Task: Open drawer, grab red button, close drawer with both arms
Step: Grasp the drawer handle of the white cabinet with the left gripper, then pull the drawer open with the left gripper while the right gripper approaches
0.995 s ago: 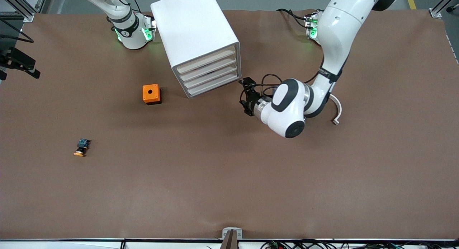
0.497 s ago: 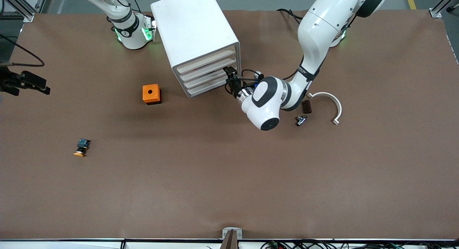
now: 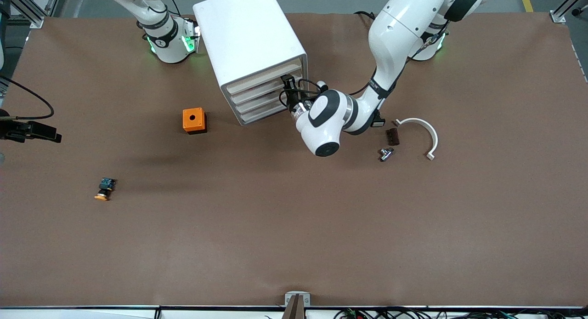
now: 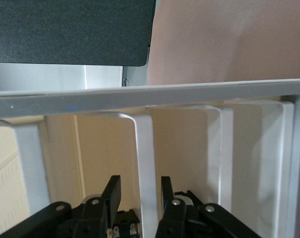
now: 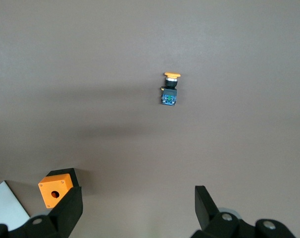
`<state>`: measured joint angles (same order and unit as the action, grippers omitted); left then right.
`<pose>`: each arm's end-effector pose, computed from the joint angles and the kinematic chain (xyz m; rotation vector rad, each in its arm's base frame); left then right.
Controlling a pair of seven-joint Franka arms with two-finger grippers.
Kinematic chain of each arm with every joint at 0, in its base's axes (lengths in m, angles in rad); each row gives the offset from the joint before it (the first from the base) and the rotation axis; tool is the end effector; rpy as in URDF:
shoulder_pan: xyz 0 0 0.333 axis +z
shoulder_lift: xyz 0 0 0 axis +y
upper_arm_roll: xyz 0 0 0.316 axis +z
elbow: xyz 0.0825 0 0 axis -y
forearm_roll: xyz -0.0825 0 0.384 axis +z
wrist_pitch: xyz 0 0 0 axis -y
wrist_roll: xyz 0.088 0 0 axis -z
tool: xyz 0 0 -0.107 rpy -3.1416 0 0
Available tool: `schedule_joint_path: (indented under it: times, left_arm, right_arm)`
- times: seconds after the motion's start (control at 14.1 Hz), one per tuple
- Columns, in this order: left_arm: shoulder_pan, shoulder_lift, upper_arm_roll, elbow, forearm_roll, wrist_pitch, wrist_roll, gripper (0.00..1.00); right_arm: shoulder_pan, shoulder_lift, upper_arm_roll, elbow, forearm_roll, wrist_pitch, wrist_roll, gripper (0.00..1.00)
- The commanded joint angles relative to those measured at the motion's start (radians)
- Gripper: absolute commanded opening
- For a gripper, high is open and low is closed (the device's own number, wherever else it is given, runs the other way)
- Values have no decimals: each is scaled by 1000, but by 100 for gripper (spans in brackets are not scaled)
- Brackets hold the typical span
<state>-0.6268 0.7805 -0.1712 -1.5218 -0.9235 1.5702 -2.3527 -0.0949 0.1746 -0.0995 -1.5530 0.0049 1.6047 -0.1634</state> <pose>0.4041 -0.5129 0.2135 -1.2221 -1.7866 1.2440 0.5920 -0.1116 0.5349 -3.1259 0.0485 0.1914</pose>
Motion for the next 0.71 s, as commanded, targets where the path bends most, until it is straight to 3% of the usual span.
schedule_joint_path:
  times: [0.0,0.21,0.43,0.64]
  left_arm:
    - [-10,13,7,22,-21,-13,0,0]
    - [13,11,16,25,-18,-13,4,0]
    - [109,13,18,52,-18,-7,79,0]
    - [202,13,19,87,-17,-6,147,0]
  right_arm:
    - [26,-3,18,18,10,-23,141,100]
    - [124,-14,18,13,13,-42,399,100]
    - [233,-18,18,5,91,-40,802,100]
    - [351,-18,18,-25,99,-19,1036,100]
